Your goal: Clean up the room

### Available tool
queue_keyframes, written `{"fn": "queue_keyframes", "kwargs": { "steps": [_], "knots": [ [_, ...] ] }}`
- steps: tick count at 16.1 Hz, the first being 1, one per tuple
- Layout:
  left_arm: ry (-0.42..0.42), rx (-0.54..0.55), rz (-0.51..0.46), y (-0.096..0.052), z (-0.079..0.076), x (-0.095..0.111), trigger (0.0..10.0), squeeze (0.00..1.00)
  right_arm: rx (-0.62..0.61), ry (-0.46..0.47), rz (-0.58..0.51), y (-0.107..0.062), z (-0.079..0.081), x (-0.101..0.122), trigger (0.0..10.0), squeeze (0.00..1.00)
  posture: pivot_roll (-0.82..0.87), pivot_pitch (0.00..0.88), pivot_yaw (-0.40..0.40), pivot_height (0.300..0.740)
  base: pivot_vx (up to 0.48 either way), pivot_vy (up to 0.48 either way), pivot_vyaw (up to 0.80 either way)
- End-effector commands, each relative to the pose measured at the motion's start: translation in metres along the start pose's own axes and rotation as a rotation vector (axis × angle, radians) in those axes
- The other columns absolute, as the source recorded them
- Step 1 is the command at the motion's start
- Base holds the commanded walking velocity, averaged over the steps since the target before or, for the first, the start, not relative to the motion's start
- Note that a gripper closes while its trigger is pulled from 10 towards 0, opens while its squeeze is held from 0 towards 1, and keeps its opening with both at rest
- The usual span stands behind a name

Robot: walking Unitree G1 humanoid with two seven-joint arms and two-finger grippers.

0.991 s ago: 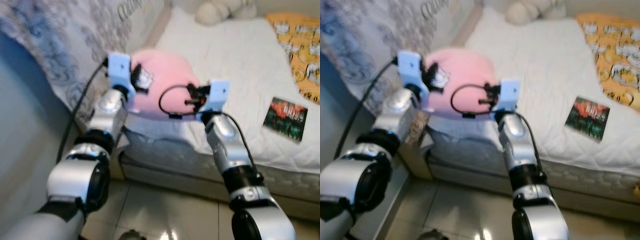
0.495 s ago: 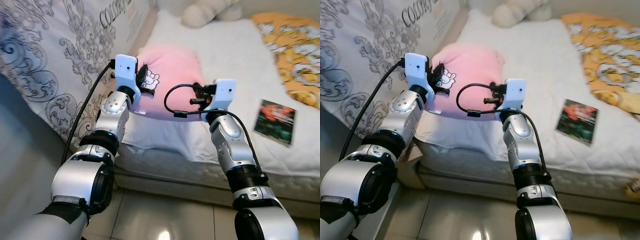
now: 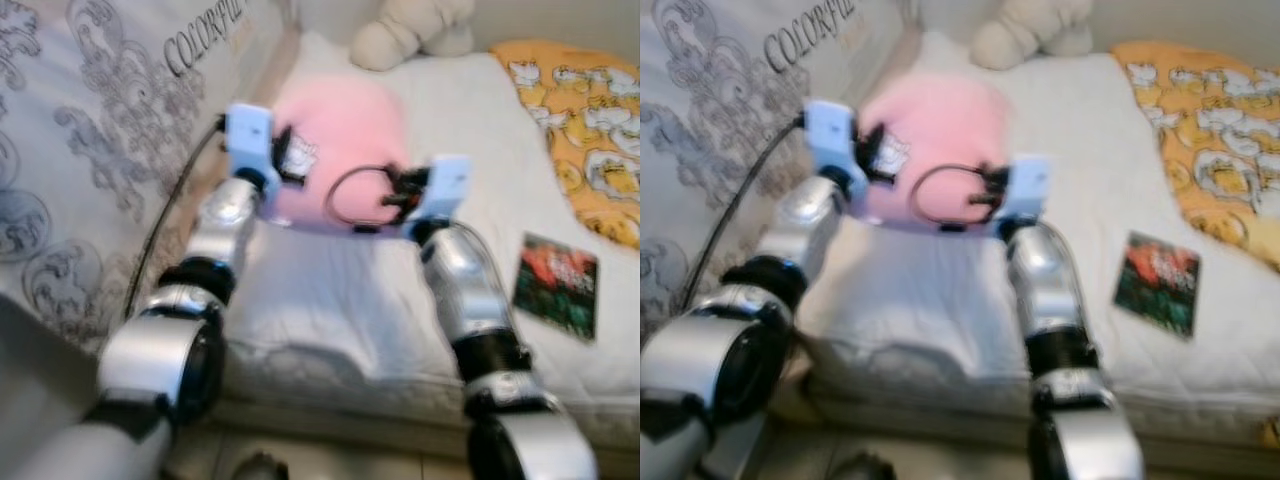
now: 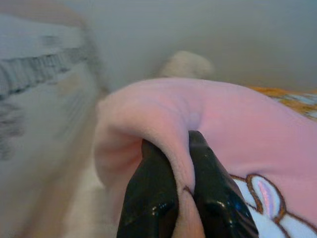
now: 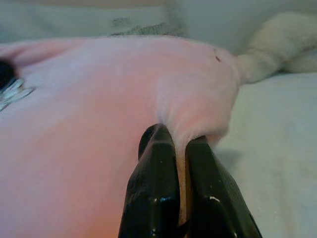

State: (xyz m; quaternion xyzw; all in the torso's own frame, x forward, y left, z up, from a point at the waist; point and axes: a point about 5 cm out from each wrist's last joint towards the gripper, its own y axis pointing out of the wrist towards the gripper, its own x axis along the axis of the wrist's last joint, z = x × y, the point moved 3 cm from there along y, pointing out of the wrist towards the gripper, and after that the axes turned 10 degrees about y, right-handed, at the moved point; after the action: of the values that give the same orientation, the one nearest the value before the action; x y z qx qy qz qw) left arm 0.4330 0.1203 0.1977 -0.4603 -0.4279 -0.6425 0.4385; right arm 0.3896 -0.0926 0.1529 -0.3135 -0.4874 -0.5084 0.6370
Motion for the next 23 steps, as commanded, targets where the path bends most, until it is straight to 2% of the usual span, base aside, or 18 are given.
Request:
{"fn": "queue_keyframes", "kwargs": {
  "steps": [1, 3, 4, 5, 6, 8, 9, 11, 12, 13, 14, 15, 17, 18, 19, 20, 22, 23],
  "knots": [
    [-0.002, 0.005, -0.037, 0.005, -0.005, 0.012, 10.0, 0.00, -0.027, -0.012, -0.001, -0.002, -0.013, 0.006, 0.0, 0.00, 0.01, 0.000, 0.002, 0.740, 0.480, 0.000, 0.00],
    [-0.013, 0.029, -0.008, 0.006, -0.007, 0.008, 10.0, 0.00, -0.001, -0.054, 0.075, 0.004, -0.017, -0.002, 0.0, 0.00, 0.01, 0.000, -0.049, 0.740, 0.480, 0.000, 0.00],
    [0.001, 0.075, 0.032, 0.005, -0.001, 0.002, 10.0, 0.00, 0.002, -0.087, 0.151, 0.009, -0.020, -0.013, 0.0, 0.00, 0.01, 0.000, -0.071, 0.740, 0.480, 0.000, 0.00],
    [0.018, 0.115, 0.057, 0.003, 0.004, -0.003, 10.0, 0.00, 0.063, -0.095, 0.217, 0.012, -0.014, -0.022, 5.6, 0.00, 0.01, 0.025, -0.093, 0.740, 0.000, 0.000, 0.00],
    [0.032, 0.160, 0.100, 0.001, 0.011, -0.010, 10.0, 0.00, 0.170, -0.040, 0.253, 0.016, 0.003, -0.026, 10.0, 0.00, 0.01, 0.052, -0.116, 0.740, 0.000, 0.000, 0.00],
    [0.031, 0.253, 0.171, -0.004, 0.031, -0.019, 10.0, 0.00, 0.186, -0.153, 0.272, 0.027, 0.018, -0.025, 10.0, 0.00, 0.01, 0.089, -0.143, 0.740, 0.000, 0.000, 0.00],
    [0.053, 0.265, 0.170, -0.004, 0.035, -0.018, 10.0, 0.00, 0.185, -0.161, 0.272, 0.029, 0.021, -0.025, 10.0, 0.00, 0.02, 0.098, -0.151, 0.740, 0.000, 0.000, 0.00],
    [0.140, 0.339, 0.172, -0.010, 0.061, -0.014, 10.0, 0.00, 0.227, -0.174, 0.306, 0.033, 0.044, -0.035, 10.0, 0.00, 0.04, 0.128, -0.172, 0.740, 0.000, 0.000, 0.00],
    [0.147, 0.367, 0.175, -0.013, 0.070, -0.015, 10.0, 0.00, 0.239, -0.169, 0.313, 0.033, 0.050, -0.037, 10.0, 0.00, 0.04, 0.133, -0.174, 0.740, 0.000, 0.000, 0.00],
    [0.187, 0.425, 0.184, -0.020, 0.085, -0.017, 10.0, 0.00, 0.255, -0.165, 0.323, 0.033, 0.057, -0.041, 10.0, 0.00, 0.06, 0.144, -0.182, 0.740, 0.000, 0.000, 0.00],
    [0.202, 0.481, 0.196, -0.028, 0.097, -0.021, 10.0, 0.00, 0.262, -0.159, 0.325, 0.032, 0.061, -0.044, 10.0, 0.00, 0.07, 0.152, -0.188, 0.740, 0.000, 0.000, 0.00],
    [0.215, 0.500, 0.198, -0.033, 0.102, -0.024, 10.0, 0.00, 0.260, -0.169, 0.334, 0.031, 0.062, -0.047, 10.0, 0.00, 0.08, 0.153, -0.193, 0.740, 0.000, 0.000, 0.00],
    [0.175, 0.455, 0.270, -0.042, 0.084, -0.053, 10.0, 0.00, 0.255, -0.241, 0.404, 0.020, 0.051, -0.066, 10.0, 0.00, 0.09, 0.160, -0.209, 0.740, 0.000, 0.000, 0.00],
    [0.168, 0.447, 0.284, -0.044, 0.081, -0.058, 10.0, 0.00, 0.254, -0.256, 0.418, 0.018, 0.049, -0.069, 10.0, 0.00, 0.09, 0.161, -0.210, 0.740, 0.000, 0.000, 0.00],
    [0.160, 0.424, 0.288, -0.044, 0.065, -0.065, 10.0, 0.00, 0.216, -0.302, 0.447, 0.012, 0.034, -0.075, 10.0, 0.00, 0.09, 0.162, -0.211, 0.740, 0.000, 0.000, 0.00],
    [0.151, 0.424, 0.286, -0.043, 0.061, -0.066, 10.0, 0.00, 0.194, -0.305, 0.453, 0.011, 0.027, -0.075, 10.0, 0.00, 0.09, 0.162, -0.211, 0.740, 0.000, 0.000, 0.00],
    [0.211, 0.414, 0.301, -0.044, 0.058, -0.068, 10.0, 0.00, 0.166, -0.312, 0.479, 0.006, 0.019, -0.080, 10.0, 0.00, 0.07, 0.157, -0.210, 0.740, 0.000, 0.000, 0.00],
    [0.258, 0.425, 0.292, -0.040, 0.066, -0.059, 10.0, 0.00, 0.169, -0.313, 0.490, 0.003, 0.018, -0.085, 10.0, 0.00, 0.07, 0.152, -0.204, 0.740, 0.000, 0.000, 0.00]
  ]
}}
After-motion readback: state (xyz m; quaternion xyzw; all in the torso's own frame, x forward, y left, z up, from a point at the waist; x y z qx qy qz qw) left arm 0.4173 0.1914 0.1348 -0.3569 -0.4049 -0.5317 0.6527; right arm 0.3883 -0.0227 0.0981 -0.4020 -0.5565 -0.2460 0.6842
